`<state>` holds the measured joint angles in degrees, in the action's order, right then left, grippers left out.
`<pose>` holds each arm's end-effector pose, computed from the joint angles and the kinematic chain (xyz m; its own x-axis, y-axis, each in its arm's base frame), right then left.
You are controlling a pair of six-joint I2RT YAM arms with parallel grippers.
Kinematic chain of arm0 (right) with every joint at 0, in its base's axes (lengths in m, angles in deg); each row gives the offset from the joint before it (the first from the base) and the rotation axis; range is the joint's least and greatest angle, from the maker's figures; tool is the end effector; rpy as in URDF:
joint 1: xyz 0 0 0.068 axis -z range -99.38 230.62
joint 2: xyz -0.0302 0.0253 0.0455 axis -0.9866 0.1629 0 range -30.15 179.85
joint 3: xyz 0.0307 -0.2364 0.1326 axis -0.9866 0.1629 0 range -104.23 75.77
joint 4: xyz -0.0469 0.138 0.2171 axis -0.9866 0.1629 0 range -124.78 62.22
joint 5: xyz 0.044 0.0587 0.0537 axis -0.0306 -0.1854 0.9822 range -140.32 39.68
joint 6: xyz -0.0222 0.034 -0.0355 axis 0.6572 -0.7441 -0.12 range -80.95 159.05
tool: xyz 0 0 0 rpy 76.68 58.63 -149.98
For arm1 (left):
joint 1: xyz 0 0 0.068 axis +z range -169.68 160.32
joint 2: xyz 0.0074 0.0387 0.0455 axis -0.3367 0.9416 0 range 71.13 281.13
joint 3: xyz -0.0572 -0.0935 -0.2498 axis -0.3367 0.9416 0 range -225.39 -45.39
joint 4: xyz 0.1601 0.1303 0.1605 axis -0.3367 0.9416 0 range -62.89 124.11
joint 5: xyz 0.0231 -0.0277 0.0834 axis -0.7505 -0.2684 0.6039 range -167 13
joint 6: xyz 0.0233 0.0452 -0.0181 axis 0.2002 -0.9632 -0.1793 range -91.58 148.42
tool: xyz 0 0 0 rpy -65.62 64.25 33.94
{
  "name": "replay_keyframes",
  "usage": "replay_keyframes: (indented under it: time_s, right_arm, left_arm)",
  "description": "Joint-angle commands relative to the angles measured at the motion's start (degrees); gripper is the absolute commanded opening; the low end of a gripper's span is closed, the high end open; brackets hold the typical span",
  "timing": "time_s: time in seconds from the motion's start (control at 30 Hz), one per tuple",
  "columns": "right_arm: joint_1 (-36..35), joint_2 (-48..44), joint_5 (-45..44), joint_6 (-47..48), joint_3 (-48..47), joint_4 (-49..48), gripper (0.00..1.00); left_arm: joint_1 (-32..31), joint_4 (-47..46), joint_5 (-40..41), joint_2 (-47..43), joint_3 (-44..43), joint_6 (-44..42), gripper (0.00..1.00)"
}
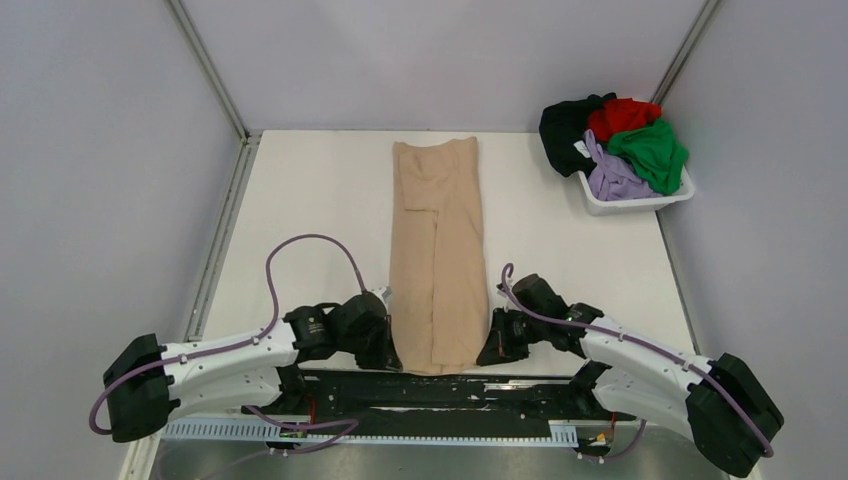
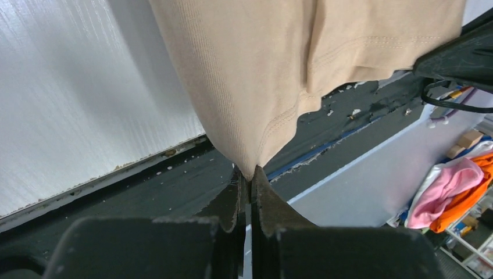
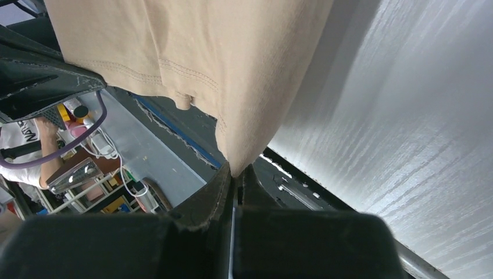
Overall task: Fold and stack the t-shirts
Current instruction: Fold the folded rectangular tshirt in 1/3 of the way
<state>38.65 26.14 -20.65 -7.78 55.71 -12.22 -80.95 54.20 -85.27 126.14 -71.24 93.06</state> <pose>0.1079 0.1209 0.1469 -0.9979 -0.0453 -0.0455 -0.0641 0.7419 0.6675 0.0785 -0.1536 0.1719 -0.9901 -0.0543 -0.1298 0.0269 0.8325 -0.5534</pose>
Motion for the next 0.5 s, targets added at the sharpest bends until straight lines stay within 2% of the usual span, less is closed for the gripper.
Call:
replay_keyframes:
  time_s: [0.0, 0.17, 0.27, 0.47]
  right_arm:
    - [-0.47, -1.83, -0.16, 1.98, -1.65, -1.05, 0.0]
    - [-0.06, -0.31, -4.45, 3.26, -7.28, 0.19, 0.0]
    - [0.29, 1.73, -6.95, 3.11, -10.09, 0.12, 0.0]
    - [1.32, 3.87, -11.28, 2.71, -13.87, -0.02, 0.0]
  left_arm:
    - [-0.56, 1.95, 3.48, -3.36, -0.93, 1.97, 0.0]
    - [-0.18, 7.32, 11.3, -3.5, -7.42, -0.6, 0.0]
    - [1.37, 6.12, 15.1, -3.35, -9.23, -2.6, 0.0]
    - [9.75, -1.17, 11.02, 0.22, -10.53, -8.59, 0.0]
